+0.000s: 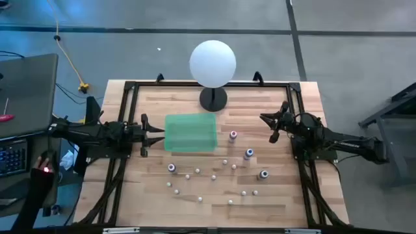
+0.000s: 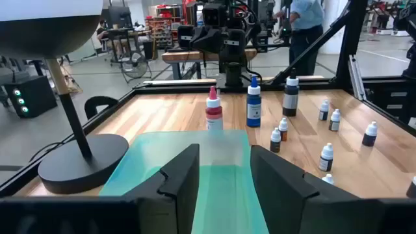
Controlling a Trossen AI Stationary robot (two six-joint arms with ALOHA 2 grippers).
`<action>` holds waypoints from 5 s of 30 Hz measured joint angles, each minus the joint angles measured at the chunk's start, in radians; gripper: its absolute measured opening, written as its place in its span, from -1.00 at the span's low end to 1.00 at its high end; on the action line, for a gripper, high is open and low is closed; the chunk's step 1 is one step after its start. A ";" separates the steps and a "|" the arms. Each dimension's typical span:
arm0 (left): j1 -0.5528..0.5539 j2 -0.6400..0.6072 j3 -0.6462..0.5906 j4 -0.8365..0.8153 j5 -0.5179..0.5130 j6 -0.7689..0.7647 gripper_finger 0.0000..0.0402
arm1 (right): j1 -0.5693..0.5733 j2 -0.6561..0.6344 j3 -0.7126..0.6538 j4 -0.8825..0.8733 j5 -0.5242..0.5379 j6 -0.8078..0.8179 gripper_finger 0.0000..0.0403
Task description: Pick & Place food coloring
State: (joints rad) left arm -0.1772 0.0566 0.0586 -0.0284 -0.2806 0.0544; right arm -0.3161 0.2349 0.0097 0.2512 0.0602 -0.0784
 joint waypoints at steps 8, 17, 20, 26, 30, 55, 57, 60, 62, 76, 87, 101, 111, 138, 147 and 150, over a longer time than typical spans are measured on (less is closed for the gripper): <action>0.000 0.000 0.000 0.000 0.000 0.000 -0.33 | 0.000 0.000 0.000 0.000 0.000 0.000 -0.81; 0.000 0.000 0.000 0.000 0.000 0.000 -0.33 | 0.000 0.000 0.000 0.000 0.000 0.000 -0.81; 0.000 0.000 0.000 0.000 0.000 0.000 -0.33 | 0.000 0.000 0.000 0.000 0.000 0.000 -0.81; 0.000 0.000 0.000 0.000 0.000 0.000 -0.33 | 0.000 0.000 0.000 0.000 0.000 0.000 -0.81; 0.000 0.000 0.000 0.000 0.000 0.000 -0.33 | 0.000 0.000 0.000 0.000 0.000 0.000 -0.81; 0.000 0.000 0.000 0.000 0.000 0.000 -0.33 | 0.000 0.000 0.000 0.000 0.000 0.000 -0.81; 0.000 0.000 0.000 0.000 0.000 0.000 -0.33 | 0.000 0.000 0.000 0.000 0.000 0.000 -0.81; 0.000 0.000 0.000 0.000 0.000 0.000 -0.33 | 0.000 0.000 0.000 0.000 0.000 0.000 -0.81; 0.000 0.000 0.000 0.000 0.000 0.000 -0.33 | 0.000 0.000 0.000 0.000 0.000 0.000 -0.81; 0.000 0.000 0.000 0.026 0.000 0.001 -0.33 | 0.000 0.000 0.000 0.000 0.000 0.000 -0.81; 0.000 0.000 0.000 0.043 0.030 -0.016 -0.33 | 0.000 0.000 0.000 0.000 0.000 0.000 -0.81; 0.000 0.000 0.000 0.245 -0.009 -0.056 -0.33 | 0.000 0.000 0.000 0.115 0.001 0.097 -0.81; 0.000 0.040 0.000 0.273 -0.201 -0.052 -0.33 | 0.001 0.008 0.003 0.357 -0.082 0.176 -0.80; 0.000 0.058 0.042 0.430 -0.244 -0.052 -0.33 | 0.116 1.084 0.310 0.584 -0.235 0.054 -0.33; 0.000 0.058 0.042 0.430 -0.314 -0.052 -0.33 | 0.116 1.262 0.310 0.667 -0.236 0.081 -0.34; 0.000 0.058 0.042 0.430 -0.314 -0.052 -0.33 | 0.116 1.291 0.310 0.682 -0.236 0.080 -0.34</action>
State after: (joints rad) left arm -0.1768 0.1150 0.1005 0.4019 -0.5945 0.0025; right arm -0.2001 1.5256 0.3200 0.9336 -0.1762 0.0017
